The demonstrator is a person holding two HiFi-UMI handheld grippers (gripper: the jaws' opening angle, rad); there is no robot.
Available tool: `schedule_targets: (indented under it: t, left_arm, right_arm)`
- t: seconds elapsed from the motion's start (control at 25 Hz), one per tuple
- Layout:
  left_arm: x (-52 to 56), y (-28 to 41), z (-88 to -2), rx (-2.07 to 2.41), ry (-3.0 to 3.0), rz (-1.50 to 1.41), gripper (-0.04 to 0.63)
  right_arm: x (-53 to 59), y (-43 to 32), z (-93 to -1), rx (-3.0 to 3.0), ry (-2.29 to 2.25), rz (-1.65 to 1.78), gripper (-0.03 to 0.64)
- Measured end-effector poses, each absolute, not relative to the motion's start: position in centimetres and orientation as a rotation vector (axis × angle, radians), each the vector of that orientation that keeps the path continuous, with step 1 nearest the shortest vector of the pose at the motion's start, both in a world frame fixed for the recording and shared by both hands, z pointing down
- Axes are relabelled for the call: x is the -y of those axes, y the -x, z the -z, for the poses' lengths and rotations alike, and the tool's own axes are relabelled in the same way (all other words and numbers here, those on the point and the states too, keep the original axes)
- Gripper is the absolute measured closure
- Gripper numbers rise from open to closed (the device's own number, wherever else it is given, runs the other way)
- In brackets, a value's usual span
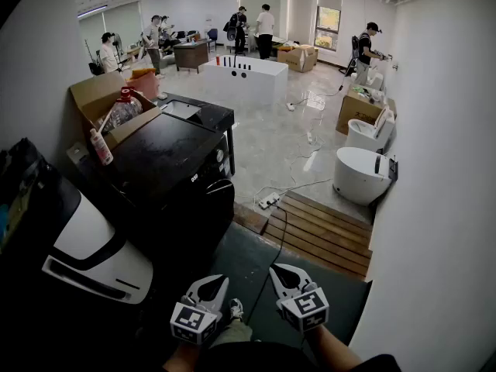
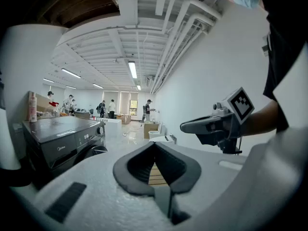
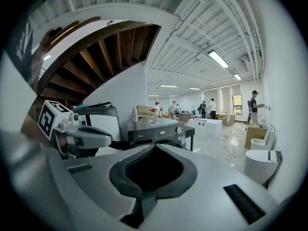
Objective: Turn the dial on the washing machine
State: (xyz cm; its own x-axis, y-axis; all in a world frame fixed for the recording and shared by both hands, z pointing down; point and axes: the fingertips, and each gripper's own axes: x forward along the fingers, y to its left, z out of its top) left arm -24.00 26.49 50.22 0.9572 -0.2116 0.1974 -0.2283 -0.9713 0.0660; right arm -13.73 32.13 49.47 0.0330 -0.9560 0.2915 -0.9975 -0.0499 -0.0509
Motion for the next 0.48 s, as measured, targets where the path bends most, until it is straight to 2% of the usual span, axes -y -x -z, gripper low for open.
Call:
schedule_targets:
  t: [0.32, 0.4, 0.48]
  left_arm:
    - [-23.6, 22.3, -50.8, 0.392, -2.987, -0.296, 0.565]
    - [-22.6, 21.6, -50.6, 0.394, -2.980, -0.285, 0.522]
    - [-21.4, 20.7, -50.4, 0.386, -2.966, -0.283, 0.520]
  right_arm:
    - [-29.5, 11.6, -49.0, 2.139, -2.174, -0.352, 0.611]
    - [-28.4, 11.1, -48.3, 2.156, -2.179, -0.355, 0.573]
    - [-27.1, 10.4, -48.0, 2.161, -2.177, -0.359, 0.544]
